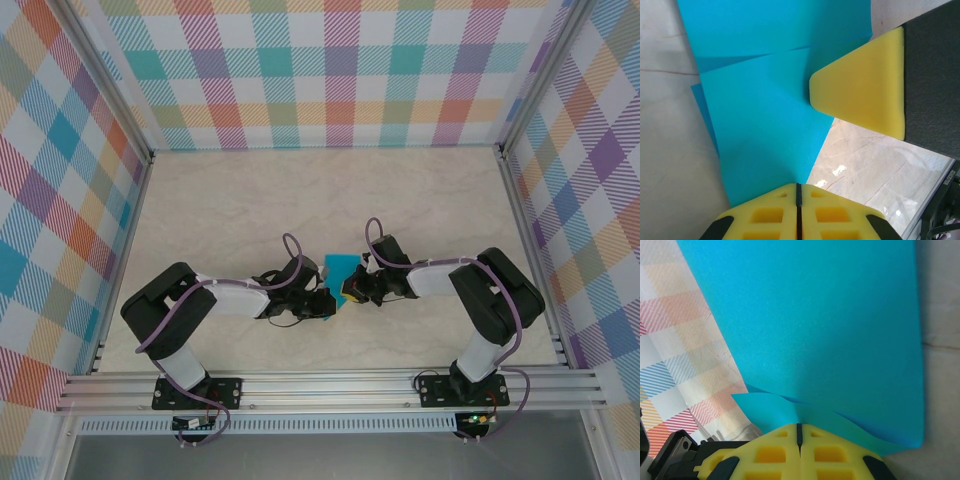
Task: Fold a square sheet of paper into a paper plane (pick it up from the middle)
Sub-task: Third fold the triangle at the center of the table.
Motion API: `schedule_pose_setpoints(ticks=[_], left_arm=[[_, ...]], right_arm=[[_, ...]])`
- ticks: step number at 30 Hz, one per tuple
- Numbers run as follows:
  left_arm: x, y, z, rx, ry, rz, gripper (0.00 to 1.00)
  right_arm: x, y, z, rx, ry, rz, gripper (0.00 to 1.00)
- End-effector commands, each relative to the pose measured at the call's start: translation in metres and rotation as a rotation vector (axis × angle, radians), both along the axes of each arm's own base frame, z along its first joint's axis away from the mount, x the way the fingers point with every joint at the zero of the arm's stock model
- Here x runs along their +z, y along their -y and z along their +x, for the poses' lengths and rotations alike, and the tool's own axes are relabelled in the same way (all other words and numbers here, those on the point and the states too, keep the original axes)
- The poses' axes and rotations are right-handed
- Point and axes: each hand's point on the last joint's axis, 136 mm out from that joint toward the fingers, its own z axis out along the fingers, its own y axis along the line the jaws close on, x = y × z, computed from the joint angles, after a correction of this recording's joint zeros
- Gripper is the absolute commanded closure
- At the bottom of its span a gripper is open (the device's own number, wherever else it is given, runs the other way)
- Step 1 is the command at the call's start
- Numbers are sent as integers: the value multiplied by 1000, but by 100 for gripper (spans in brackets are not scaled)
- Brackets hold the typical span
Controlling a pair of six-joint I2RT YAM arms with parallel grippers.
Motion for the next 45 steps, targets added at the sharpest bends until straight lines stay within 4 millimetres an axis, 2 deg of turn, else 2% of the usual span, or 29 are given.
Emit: schedule_pose_setpoints(ticks=[1, 11, 17, 21, 26, 29, 37, 41, 45], left_arm=[[-30, -27, -33, -8, -149, 100, 91], [-24, -25, -36, -23, -153, 76, 90], [-17, -30, -39, -23, -137, 82, 89], [2, -28, -36, -15, -102, 42, 88], [36, -18, -20, -7, -20, 2, 86], [45, -13, -9, 4, 11, -3, 86], [39, 2, 9, 35, 12, -15, 87], [19, -5, 10, 69, -15, 39, 87], [-3, -11, -1, 75, -82, 66, 87]], right_arm=[[-41, 38, -25, -44, -115, -195, 100], [-41, 38, -25, -45, -116, -197, 100], [-41, 38, -24, -49, -117, -198, 100], [-39, 38, -23, -48, -111, -199, 100], [-38, 38, -22, -51, -107, -195, 100], [-36, 36, -21, -49, -105, -187, 100], [-35, 35, -20, -45, -100, -184, 100], [-36, 35, -21, -45, -106, -180, 100], [-36, 34, -21, -44, -108, -179, 100]])
